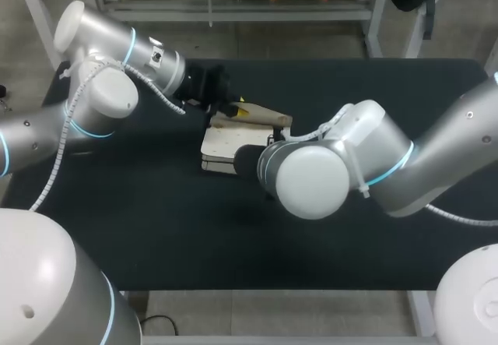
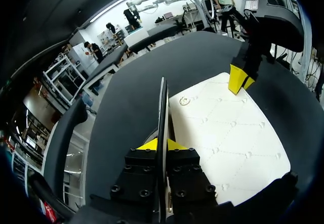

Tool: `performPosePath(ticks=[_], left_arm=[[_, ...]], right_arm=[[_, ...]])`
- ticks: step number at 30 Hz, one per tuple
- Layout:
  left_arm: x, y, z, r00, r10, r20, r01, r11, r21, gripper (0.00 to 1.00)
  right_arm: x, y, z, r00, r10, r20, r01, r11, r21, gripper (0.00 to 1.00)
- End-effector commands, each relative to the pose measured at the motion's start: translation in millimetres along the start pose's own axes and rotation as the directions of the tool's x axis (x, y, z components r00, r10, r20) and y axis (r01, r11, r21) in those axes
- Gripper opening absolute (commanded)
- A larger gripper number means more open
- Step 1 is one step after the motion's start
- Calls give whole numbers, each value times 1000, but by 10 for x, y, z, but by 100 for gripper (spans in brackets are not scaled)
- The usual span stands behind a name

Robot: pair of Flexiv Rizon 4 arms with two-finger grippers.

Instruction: Pick up the bag, open it, inspect its contents, close it, and place it on the opposite side

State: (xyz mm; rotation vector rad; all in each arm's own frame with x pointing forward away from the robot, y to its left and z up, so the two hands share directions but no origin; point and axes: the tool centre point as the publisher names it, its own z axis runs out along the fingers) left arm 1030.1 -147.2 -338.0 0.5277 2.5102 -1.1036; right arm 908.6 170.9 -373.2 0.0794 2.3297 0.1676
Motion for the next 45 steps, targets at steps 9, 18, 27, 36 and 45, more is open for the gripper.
performPosePath(ticks=[9,18,27,36,45], left_arm=[[311,28,89,980,167,107,-166,986,-18,0],[218,11,-24,988,102,120,-105,994,21,77],[115,-47,-179,982,111,152,-117,993,31,50],[90,-92,-206,971,163,174,-167,986,8,0],[212,-95,-181,964,201,176,-207,978,14,0]], right_arm=[[47,-12,23,999,1,36,-1,1000,-8,0],[47,-12,23,999,1,36,-1,1000,-8,0],[47,-12,23,999,1,36,-1,1000,-8,0],[47,-12,23,999,1,36,-1,1000,-8,0],[47,-12,23,999,1,36,-1,1000,-8,0]])
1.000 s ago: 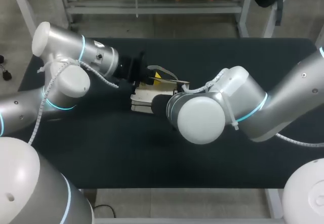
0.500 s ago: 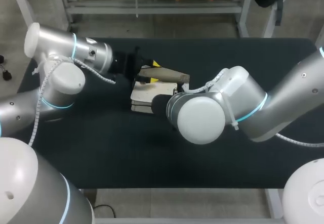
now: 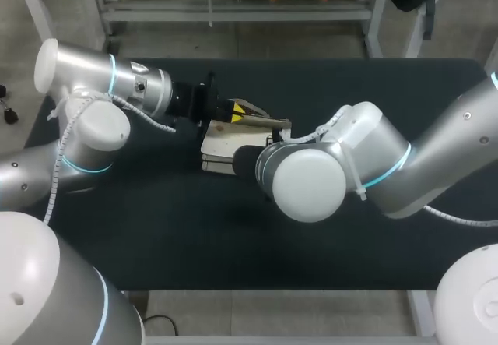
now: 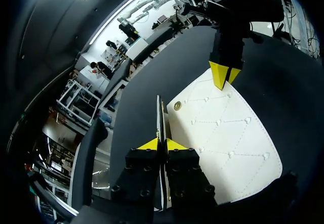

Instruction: Pick up the bag, open it, inspect its contents, close it, and place it on the opposite side

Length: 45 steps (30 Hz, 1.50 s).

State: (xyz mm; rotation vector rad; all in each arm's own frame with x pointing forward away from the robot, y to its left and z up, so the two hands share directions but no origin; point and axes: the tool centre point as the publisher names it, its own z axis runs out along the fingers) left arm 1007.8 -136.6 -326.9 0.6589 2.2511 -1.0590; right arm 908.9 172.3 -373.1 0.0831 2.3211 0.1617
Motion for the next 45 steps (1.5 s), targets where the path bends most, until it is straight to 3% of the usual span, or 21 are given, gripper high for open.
performPosePath(ticks=[1,10,20,34,44,45], left_arm=[[50,1,-2,1000,2,15,-2,1000,4,0],[50,1,-2,1000,2,15,-2,1000,4,0],[286,-73,-32,985,147,85,-147,989,-12,0],[472,-70,0,979,165,118,-168,986,18,0],[448,-84,-14,975,178,129,-179,984,-5,0],[440,-88,-16,975,181,130,-181,983,-11,7]], right_arm=[[49,-26,20,1000,0,26,0,1000,-13,0],[49,-26,20,1000,0,26,0,1000,-13,0],[49,-26,20,1000,0,26,0,1000,-13,0],[49,-26,20,1000,0,26,0,1000,-13,0],[49,-26,20,1000,0,26,0,1000,-13,0],[49,-26,20,1000,0,26,0,1000,-13,0]])
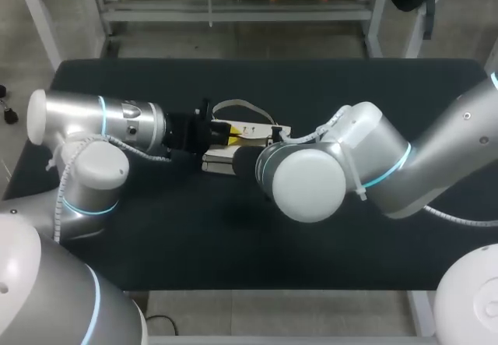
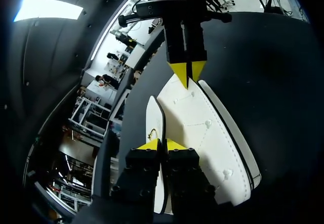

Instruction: Pick up the bag, open it, inspect its contents, close it, and place it on the opposite side

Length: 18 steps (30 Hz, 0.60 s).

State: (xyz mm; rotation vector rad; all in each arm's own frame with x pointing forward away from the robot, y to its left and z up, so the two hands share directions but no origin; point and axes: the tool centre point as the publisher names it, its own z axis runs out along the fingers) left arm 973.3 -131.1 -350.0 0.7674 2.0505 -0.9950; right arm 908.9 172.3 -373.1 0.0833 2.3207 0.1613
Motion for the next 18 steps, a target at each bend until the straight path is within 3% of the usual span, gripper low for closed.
performPosePath(ticks=[1,2,4,5,7,10,12,18], left_arm=[[18,-26,0,1000,9,16,-9,1000,-12,41],[11,-26,5,1000,14,17,-14,1000,-21,46],[1,-17,15,1000,17,20,-17,1000,-24,40],[-4,-8,20,999,23,23,-22,999,-38,24],[-13,14,28,999,26,18,-25,998,-53,11],[-19,29,32,999,31,14,-30,998,-63,15],[-24,33,30,999,34,10,-33,997,-70,0],[-17,11,-11,999,31,-39,-34,996,-84,0]], right_arm=[[49,-26,20,1000,0,26,0,1000,-13,0],[49,-26,20,1000,0,26,0,1000,-13,0],[49,-26,20,1000,0,26,0,1000,-13,0],[49,-26,20,1000,0,26,0,1000,-13,0],[49,-26,20,1000,0,26,0,1000,-13,0],[49,-26,20,1000,0,26,0,1000,-13,0],[49,-26,20,1000,0,26,0,1000,-13,0],[49,-26,20,1000,0,26,0,1000,-13,0]])
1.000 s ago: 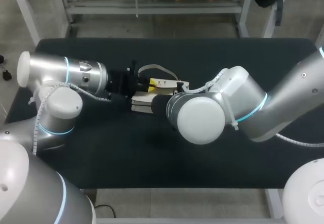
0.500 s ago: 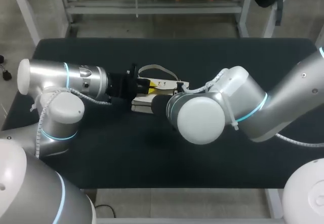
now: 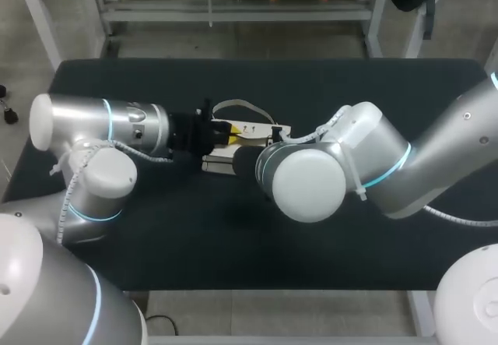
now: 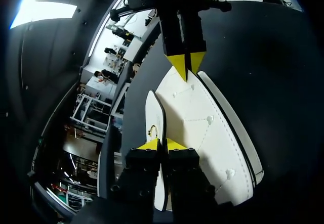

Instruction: Pick up the bag, open it, inspect its contents, close it, and place it on the opposite side

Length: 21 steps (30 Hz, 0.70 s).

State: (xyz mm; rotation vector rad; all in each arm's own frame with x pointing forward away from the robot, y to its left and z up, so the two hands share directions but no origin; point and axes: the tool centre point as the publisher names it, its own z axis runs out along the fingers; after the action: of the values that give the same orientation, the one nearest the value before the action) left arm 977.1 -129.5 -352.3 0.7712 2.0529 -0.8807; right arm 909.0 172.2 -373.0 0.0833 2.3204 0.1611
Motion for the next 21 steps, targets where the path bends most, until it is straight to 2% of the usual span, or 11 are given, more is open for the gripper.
performPosePath(ticks=[1,12,21], left_arm=[[-18,-38,-39,999,-17,-50,17,1000,-7,0],[-1,-16,-69,986,-46,-159,41,999,-33,0],[54,-108,57,979,-64,-194,66,998,2,0]], right_arm=[[50,-25,20,1000,0,26,0,1000,-13,0],[50,-25,20,1000,0,26,0,1000,-13,0],[50,-25,20,1000,0,26,0,1000,-13,0]])
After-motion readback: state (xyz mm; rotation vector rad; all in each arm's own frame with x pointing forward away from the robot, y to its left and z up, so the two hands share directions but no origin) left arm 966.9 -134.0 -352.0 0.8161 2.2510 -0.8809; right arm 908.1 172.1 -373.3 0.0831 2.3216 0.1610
